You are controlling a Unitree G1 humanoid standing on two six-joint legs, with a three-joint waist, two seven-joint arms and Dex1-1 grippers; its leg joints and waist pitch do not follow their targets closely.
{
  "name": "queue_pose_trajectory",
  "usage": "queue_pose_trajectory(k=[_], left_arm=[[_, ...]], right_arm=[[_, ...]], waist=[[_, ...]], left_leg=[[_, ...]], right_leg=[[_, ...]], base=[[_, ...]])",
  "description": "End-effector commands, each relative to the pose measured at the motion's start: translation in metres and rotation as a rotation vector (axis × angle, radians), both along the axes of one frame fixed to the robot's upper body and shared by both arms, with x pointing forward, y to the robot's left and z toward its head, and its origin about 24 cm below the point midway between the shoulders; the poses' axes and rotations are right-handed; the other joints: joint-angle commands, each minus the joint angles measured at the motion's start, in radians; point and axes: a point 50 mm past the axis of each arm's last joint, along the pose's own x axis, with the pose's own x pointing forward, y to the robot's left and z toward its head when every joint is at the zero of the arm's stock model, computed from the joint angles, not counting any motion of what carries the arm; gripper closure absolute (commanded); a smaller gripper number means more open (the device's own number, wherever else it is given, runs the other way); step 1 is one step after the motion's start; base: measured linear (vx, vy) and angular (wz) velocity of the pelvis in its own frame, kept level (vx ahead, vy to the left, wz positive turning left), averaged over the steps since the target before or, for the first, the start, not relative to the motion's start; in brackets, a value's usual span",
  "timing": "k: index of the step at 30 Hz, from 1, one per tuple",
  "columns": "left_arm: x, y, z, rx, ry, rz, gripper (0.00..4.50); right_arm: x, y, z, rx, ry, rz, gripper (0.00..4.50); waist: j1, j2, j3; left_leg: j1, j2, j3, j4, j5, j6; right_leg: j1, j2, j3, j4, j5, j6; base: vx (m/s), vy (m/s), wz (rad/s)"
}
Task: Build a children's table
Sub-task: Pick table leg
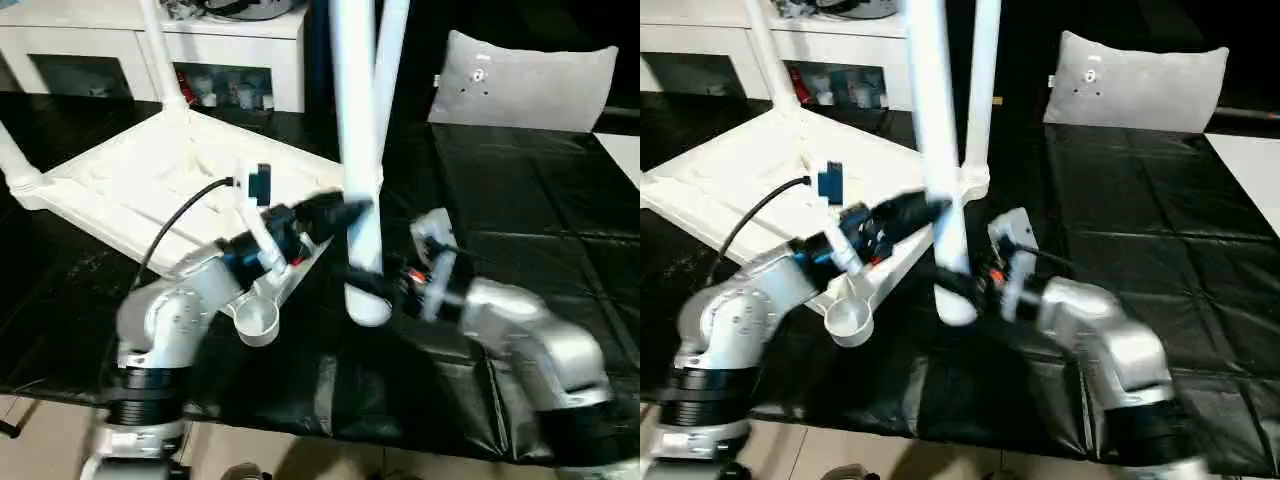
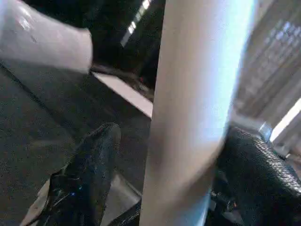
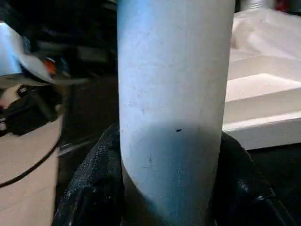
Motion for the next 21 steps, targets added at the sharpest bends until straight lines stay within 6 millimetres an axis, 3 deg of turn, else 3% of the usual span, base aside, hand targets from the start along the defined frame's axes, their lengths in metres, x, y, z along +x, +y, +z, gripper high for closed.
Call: queue_pose_trajectory(k=[1,8,14,21], left_arm=[[0.0007,0.0016,-0.0017,0.02,0.0,-0.028,1.18],[-0.0023,0.0067,0.0027,-0.017,-0.038,-0.102,1.57],[-0.0033,0.0086,-0.0011,-0.028,-0.031,-0.112,1.57],[-0.0026,0.0071,-0.0043,-0.018,-0.022,-0.118,1.57]], right_arm=[[-0.0013,-0.0005,0.0089,0.008,-0.043,0.037,2.59],[-0.0015,-0.0054,0.0087,0.005,-0.043,0.062,2.59],[-0.0036,-0.0052,0.008,0.009,-0.041,0.086,2.59],[-0.0047,-0.0051,0.0068,0.001,-0.041,0.1,2.59]], waist=[[0.0,-0.015,-0.069],[-0.002,-0.015,-0.069],[-0.001,-0.015,-0.071],[-0.001,-0.015,-0.071]], left_leg=[[0.0,0.015,0.009,-0.069,-0.154,0.031],[0.002,0.015,0.009,-0.07,-0.169,0.024],[0.001,0.017,0.01,-0.068,-0.147,0.03],[0.002,0.017,0.01,-0.069,-0.151,0.029]], right_leg=[[0.059,-0.058,0.034,-0.087,-0.377,-0.115],[0.058,-0.058,0.033,-0.091,-0.422,-0.101],[0.059,-0.057,0.034,-0.083,-0.354,-0.13],[0.06,-0.058,0.033,-0.084,-0.369,-0.129]], base=[[0.0,0.0,0.0],[0.0,0.0,0.0],[0.0,0.0,0.0],[0.0,0.0,0.0]])
